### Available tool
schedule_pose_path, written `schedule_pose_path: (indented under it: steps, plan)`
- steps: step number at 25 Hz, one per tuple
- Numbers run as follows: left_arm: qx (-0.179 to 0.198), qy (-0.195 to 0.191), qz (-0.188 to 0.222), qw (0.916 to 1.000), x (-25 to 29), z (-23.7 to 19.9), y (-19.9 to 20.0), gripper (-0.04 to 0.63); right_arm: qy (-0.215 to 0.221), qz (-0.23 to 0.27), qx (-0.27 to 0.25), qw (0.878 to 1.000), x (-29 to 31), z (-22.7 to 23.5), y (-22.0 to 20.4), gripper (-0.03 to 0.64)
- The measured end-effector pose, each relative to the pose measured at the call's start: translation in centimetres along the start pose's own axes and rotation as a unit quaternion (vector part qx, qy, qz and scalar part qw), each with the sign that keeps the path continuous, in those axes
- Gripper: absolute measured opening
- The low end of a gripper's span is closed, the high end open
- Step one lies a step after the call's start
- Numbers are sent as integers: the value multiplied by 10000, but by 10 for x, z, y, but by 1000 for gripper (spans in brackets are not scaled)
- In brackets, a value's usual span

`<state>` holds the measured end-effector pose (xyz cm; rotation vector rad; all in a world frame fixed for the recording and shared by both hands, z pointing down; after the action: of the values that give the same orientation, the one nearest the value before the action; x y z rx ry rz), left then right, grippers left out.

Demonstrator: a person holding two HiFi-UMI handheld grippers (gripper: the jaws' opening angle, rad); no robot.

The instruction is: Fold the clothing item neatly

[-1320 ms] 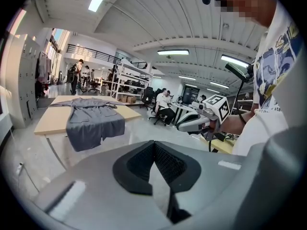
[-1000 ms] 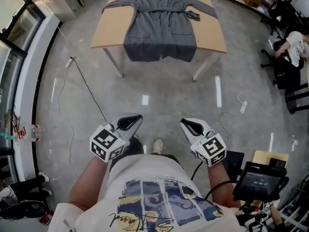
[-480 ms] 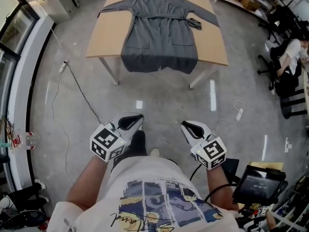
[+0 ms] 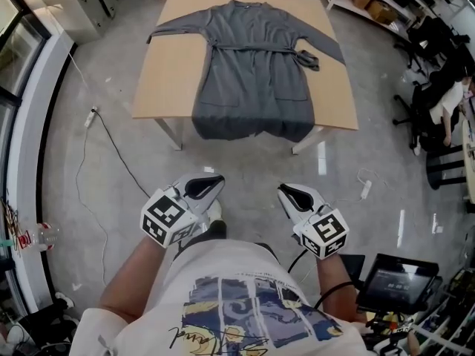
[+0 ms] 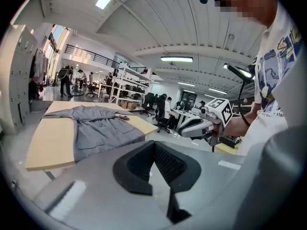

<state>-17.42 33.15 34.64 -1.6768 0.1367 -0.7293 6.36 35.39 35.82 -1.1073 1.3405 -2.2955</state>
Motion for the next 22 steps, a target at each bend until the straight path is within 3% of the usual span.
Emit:
schedule_pose_path:
  steps: [10,15,22]
  plan:
    - [-122,-86,-69,9999,10,-66,-9,8,-30,-58,-25,10000,54,21,37,17]
    - [-211,-75,-144,9996,33,-79,-3,8,-9,-99,52,9999,59,51,46,17]
    - [-305,243,-194,9991,76,-103,25,8,320,-61,-77,9994,77,111,79,17]
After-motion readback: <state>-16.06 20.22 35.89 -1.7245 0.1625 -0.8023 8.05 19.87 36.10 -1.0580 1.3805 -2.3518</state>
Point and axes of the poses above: the fingertips, and each gripper's own axes: x forward along the fingers, z to its right, y out of its top, the point moved 7 cm from there along -x, backward along the fingers, and after that the axes turned 11 degrees about x, right-handed, at the moved point
